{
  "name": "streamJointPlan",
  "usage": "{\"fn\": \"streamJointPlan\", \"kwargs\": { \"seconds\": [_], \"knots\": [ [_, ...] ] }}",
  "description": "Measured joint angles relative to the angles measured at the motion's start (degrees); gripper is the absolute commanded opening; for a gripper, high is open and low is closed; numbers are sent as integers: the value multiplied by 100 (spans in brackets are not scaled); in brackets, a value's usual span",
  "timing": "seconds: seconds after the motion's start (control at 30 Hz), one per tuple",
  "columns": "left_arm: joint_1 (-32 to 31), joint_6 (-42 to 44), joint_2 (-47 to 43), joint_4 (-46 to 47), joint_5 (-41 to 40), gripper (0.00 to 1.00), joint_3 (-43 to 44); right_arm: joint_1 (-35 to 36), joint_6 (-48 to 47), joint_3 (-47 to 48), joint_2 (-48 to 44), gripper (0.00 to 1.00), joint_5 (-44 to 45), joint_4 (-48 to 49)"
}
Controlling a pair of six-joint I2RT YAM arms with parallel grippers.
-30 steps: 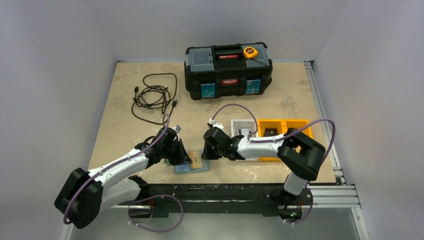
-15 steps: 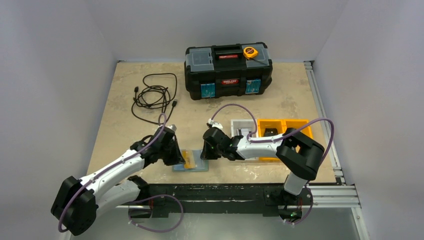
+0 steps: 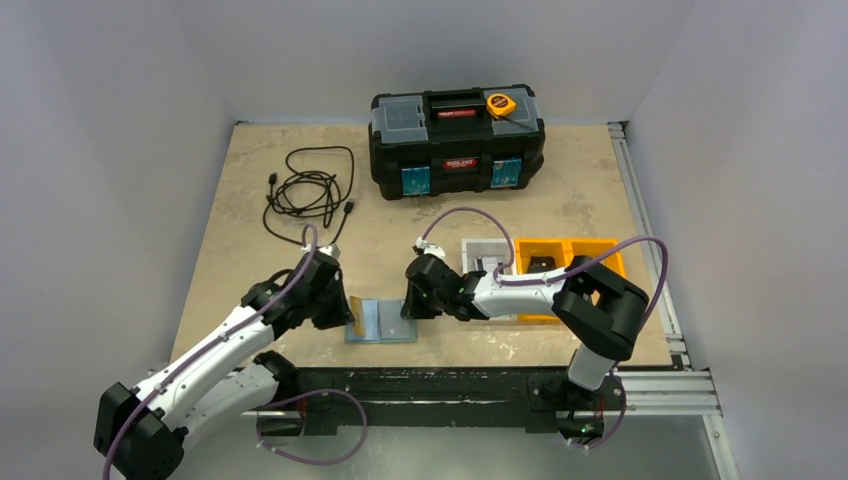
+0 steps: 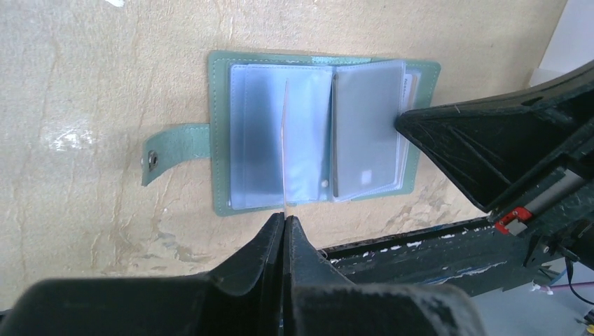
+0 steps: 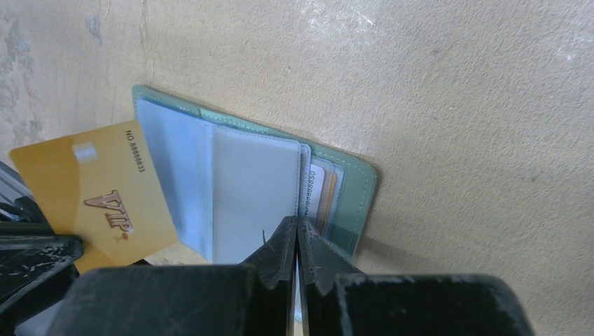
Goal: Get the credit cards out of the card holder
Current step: Remove the credit card from the card holder.
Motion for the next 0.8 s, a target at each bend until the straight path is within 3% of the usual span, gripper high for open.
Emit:
{"fn": "streamJointPlan", "kwargs": {
  "seconds": [0.1,0.17,0.33,0.5,0.67,0.8],
  "knots": [
    [0,52,-155,-173,-26,0,92,0,-17,48,-11,1,7,-85],
    [0,59,-264,-264,-31,0,166,0,-83,136,-31,8,17,-278],
    [2,74,-437,-367,-15,0,426,0,-356,341,-201,43,79,-1097],
    [68,74,-505,-387,122,0,717,-31,-533,531,-789,66,166,-1609],
    [203,44,-649,-251,452,0,800,-337,-603,426,-1622,87,-162,-1294],
    [415,-109,-866,120,973,0,800,-835,-533,-205,-2378,98,-710,-564]
  ]
}}
